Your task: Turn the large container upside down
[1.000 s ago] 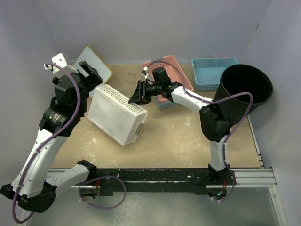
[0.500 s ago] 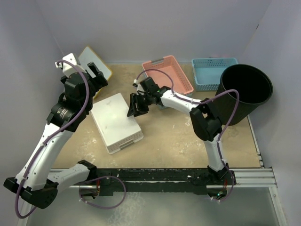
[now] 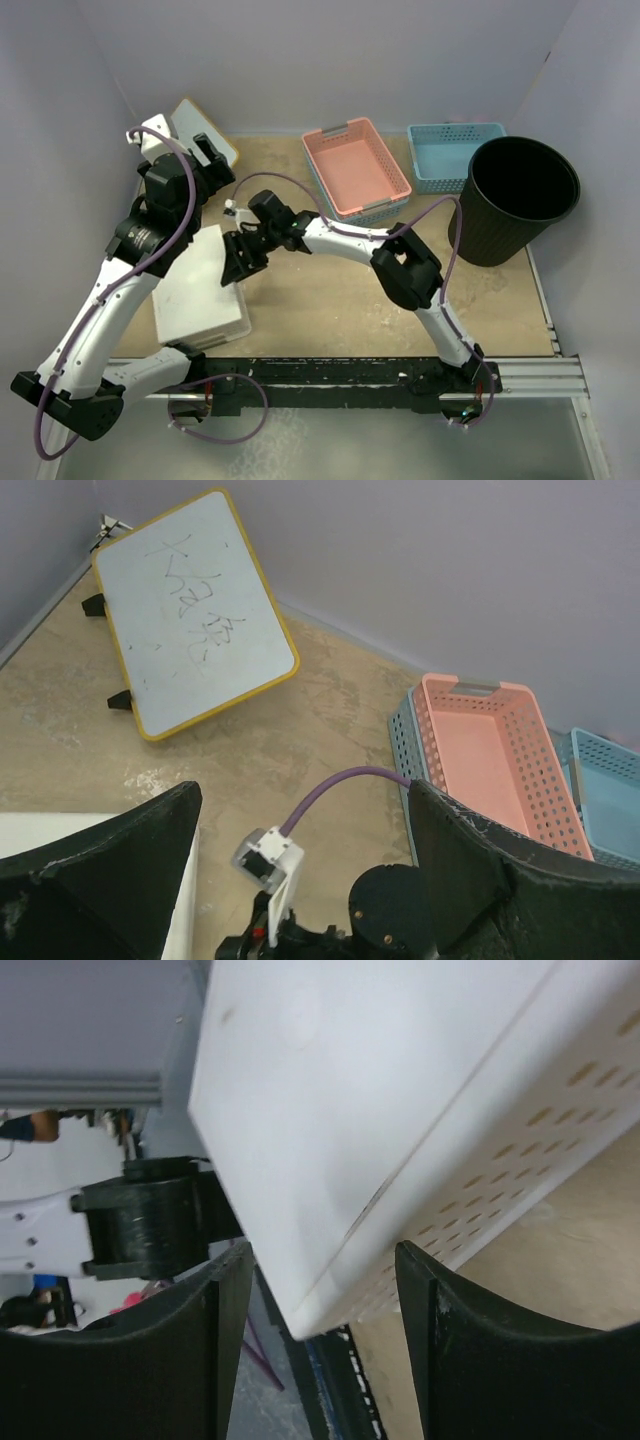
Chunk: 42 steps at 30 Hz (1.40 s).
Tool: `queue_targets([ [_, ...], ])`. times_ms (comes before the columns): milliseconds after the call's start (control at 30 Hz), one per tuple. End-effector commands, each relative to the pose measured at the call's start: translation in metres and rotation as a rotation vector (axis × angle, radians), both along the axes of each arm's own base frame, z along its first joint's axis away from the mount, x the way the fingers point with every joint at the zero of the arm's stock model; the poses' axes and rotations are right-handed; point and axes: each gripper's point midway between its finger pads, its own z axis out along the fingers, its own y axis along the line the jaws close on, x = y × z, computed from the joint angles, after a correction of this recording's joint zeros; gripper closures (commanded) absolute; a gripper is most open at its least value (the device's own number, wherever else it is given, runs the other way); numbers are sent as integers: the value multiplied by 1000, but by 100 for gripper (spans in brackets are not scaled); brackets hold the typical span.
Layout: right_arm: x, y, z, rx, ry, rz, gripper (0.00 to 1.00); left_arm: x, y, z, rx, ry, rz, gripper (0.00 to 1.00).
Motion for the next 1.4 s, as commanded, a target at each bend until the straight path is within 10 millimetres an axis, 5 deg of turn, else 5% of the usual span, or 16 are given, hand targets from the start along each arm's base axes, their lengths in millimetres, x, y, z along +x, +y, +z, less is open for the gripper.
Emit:
queue_targets([
  [0, -21, 20, 66, 253, 43, 152, 38, 6, -5, 6, -34, -32, -13, 19],
  [133, 22, -20, 65, 158, -62, 18, 38, 2, -1, 4, -22, -22, 3, 19],
  [367, 110, -154, 62, -227, -410, -306, 37, 5, -7, -23, 6, 60, -26, 19],
  [533, 150, -233, 87, -452, -625, -545, 25, 14, -38, -91, 11, 244, -141, 19],
  [633, 169, -260, 89, -514, -644, -630, 23, 13, -64, -150, -25, 394, -244, 20],
  [767, 198, -261, 87, -548, -647, -655, 24, 0, -82, -228, -69, 570, -300, 23],
  [867, 217, -247, 78, -554, -644, -637, 27, -8, -75, -257, -51, 632, -266, 23],
  [1100, 253, -232, 52, -612, -634, -642, 49, -26, -41, -293, 72, 783, -156, 23],
  [1367, 260, -240, 50, -636, -646, -661, 98, -21, 23, -303, 33, 839, 25, 23],
])
